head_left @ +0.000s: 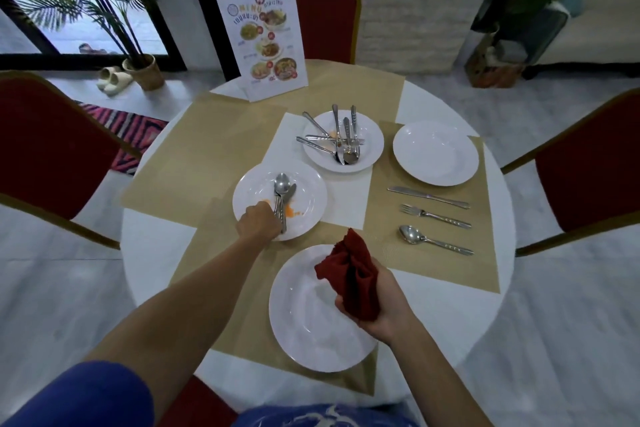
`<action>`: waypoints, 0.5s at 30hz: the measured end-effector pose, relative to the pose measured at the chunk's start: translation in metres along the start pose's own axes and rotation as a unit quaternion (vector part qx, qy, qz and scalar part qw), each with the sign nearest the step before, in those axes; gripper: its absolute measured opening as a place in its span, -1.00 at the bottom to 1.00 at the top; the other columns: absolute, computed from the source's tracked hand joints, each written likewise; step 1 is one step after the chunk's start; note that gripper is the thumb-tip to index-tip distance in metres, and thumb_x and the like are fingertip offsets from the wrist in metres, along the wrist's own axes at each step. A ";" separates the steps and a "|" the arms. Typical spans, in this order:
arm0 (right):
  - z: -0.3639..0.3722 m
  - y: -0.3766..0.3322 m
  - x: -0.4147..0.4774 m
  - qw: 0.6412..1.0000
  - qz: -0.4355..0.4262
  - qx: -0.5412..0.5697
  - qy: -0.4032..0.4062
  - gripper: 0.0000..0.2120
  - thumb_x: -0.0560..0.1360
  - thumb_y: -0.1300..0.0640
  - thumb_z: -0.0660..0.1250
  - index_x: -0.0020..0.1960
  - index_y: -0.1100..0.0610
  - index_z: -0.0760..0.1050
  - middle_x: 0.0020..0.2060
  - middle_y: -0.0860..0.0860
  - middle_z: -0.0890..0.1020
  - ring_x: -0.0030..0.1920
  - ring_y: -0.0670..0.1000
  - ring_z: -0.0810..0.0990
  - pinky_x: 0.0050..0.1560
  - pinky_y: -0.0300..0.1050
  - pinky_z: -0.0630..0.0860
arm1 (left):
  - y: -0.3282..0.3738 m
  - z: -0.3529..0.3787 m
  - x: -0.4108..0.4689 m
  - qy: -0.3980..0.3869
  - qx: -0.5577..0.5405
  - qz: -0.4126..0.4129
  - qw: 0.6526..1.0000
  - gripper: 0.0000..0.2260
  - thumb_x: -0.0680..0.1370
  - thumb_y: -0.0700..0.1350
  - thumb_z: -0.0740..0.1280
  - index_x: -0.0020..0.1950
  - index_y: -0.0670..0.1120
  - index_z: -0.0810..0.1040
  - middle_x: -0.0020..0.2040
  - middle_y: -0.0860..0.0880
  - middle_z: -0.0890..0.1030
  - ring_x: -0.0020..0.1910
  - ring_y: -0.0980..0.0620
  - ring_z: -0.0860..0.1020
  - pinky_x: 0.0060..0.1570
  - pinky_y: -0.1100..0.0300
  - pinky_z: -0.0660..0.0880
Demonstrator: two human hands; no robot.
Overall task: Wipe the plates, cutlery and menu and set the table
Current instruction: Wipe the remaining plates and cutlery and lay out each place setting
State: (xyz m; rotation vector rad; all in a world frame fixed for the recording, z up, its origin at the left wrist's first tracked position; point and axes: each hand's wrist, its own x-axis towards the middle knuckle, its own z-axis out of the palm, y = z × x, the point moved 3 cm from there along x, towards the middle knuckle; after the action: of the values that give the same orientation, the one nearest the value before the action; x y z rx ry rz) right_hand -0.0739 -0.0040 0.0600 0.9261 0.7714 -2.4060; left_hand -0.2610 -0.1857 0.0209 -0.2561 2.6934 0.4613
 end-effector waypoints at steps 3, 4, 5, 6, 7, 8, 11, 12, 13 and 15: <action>-0.003 0.001 0.003 1.000 -0.006 0.002 0.015 -0.68 0.63 -0.04 0.25 0.09 0.20 0.60 -0.23 0.13 0.68 -0.34 0.02 0.63 -0.40 -0.15 0.46 | 0.007 0.001 -0.001 0.039 0.039 0.036 0.998 -0.74 0.59 -0.08 0.30 0.19 -0.21 0.51 0.18 -0.23 0.57 0.17 -0.25 0.57 0.11 -0.01 0.47; -0.001 0.001 0.001 1.000 -0.009 0.001 0.015 -0.68 0.64 -0.03 0.24 0.10 0.21 0.60 -0.22 0.14 0.68 -0.35 0.02 0.64 -0.39 -0.15 0.46 | 0.010 0.002 -0.002 0.045 0.061 0.050 0.996 -0.73 0.62 -0.05 0.26 0.20 -0.21 0.51 0.18 -0.22 0.57 0.17 -0.25 0.57 0.10 -0.01 0.46; -0.001 0.001 0.001 1.000 -0.012 0.000 0.018 -0.68 0.64 -0.02 0.24 0.09 0.21 0.60 -0.23 0.14 0.69 -0.36 0.02 0.65 -0.38 -0.14 0.45 | 0.013 0.003 -0.003 0.044 0.085 0.064 0.993 -0.72 0.64 -0.03 0.23 0.22 -0.20 0.51 0.19 -0.21 0.57 0.16 -0.24 0.58 0.10 0.00 0.45; -0.001 0.002 0.000 1.000 -0.012 0.000 0.024 -0.69 0.64 -0.02 0.23 0.07 0.21 0.60 -0.24 0.14 0.69 -0.37 0.02 0.65 -0.36 -0.13 0.44 | 0.016 0.004 -0.003 0.041 0.111 0.077 0.990 -0.71 0.65 -0.02 0.22 0.24 -0.19 0.51 0.18 -0.20 0.58 0.16 -0.23 0.58 0.08 0.00 0.45; 0.000 0.001 -0.001 1.000 -0.013 0.002 0.026 -0.69 0.64 -0.01 0.24 0.06 0.21 0.61 -0.25 0.14 0.68 -0.37 0.03 0.65 -0.34 -0.12 0.44 | 0.018 0.004 -0.003 0.039 0.137 0.090 0.986 -0.72 0.65 -0.05 0.23 0.25 -0.18 0.52 0.16 -0.18 0.59 0.14 -0.22 0.59 0.06 0.00 0.47; 0.001 0.001 -0.003 1.000 -0.014 0.003 0.027 -0.70 0.64 -0.01 0.24 0.06 0.21 0.61 -0.25 0.14 0.68 -0.36 0.03 0.65 -0.34 -0.12 0.45 | 0.020 0.005 -0.003 0.039 0.161 0.099 0.981 -0.74 0.64 -0.08 0.23 0.25 -0.17 0.53 0.14 -0.17 0.61 0.12 -0.21 0.61 0.04 0.00 0.49; 0.000 0.000 -0.005 0.999 -0.010 0.011 0.041 -0.70 0.62 -0.03 0.28 0.10 0.20 0.62 -0.20 0.14 0.68 -0.32 0.04 0.65 -0.36 -0.11 0.48 | 0.021 0.008 -0.003 0.040 0.195 0.104 0.975 -0.78 0.60 -0.14 0.25 0.20 -0.16 0.56 0.11 -0.13 0.62 0.08 -0.18 0.62 -0.02 0.03 0.48; -0.001 0.000 -0.007 0.999 -0.011 0.012 0.041 -0.70 0.61 -0.03 0.29 0.11 0.19 0.62 -0.18 0.14 0.67 -0.31 0.04 0.65 -0.36 -0.10 0.49 | 0.020 0.009 -0.004 0.037 0.186 0.098 0.977 -0.78 0.59 -0.16 0.24 0.20 -0.16 0.56 0.11 -0.14 0.61 0.09 -0.19 0.62 -0.02 0.04 0.47; -0.001 0.000 -0.008 0.999 -0.012 0.012 0.041 -0.70 0.61 -0.03 0.29 0.10 0.19 0.62 -0.18 0.13 0.67 -0.31 0.04 0.65 -0.36 -0.10 0.49 | 0.018 0.010 -0.003 0.030 0.165 0.090 0.982 -0.77 0.59 -0.17 0.23 0.20 -0.17 0.55 0.12 -0.15 0.60 0.10 -0.20 0.61 0.00 0.03 0.46; 0.000 -0.001 -0.011 0.999 -0.018 0.010 0.045 -0.70 0.62 -0.03 0.28 0.08 0.19 0.62 -0.19 0.14 0.68 -0.31 0.04 0.65 -0.35 -0.10 0.50 | 0.015 0.009 -0.002 0.013 0.093 0.061 0.994 -0.76 0.59 -0.15 0.24 0.21 -0.19 0.52 0.14 -0.17 0.57 0.13 -0.22 0.59 0.06 0.01 0.47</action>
State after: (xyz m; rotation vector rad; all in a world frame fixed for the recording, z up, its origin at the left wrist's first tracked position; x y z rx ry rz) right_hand -0.0668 -0.0007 0.0681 1.0443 0.8035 -2.4208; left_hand -0.2592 -0.1684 0.0183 -0.0449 2.7658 0.2395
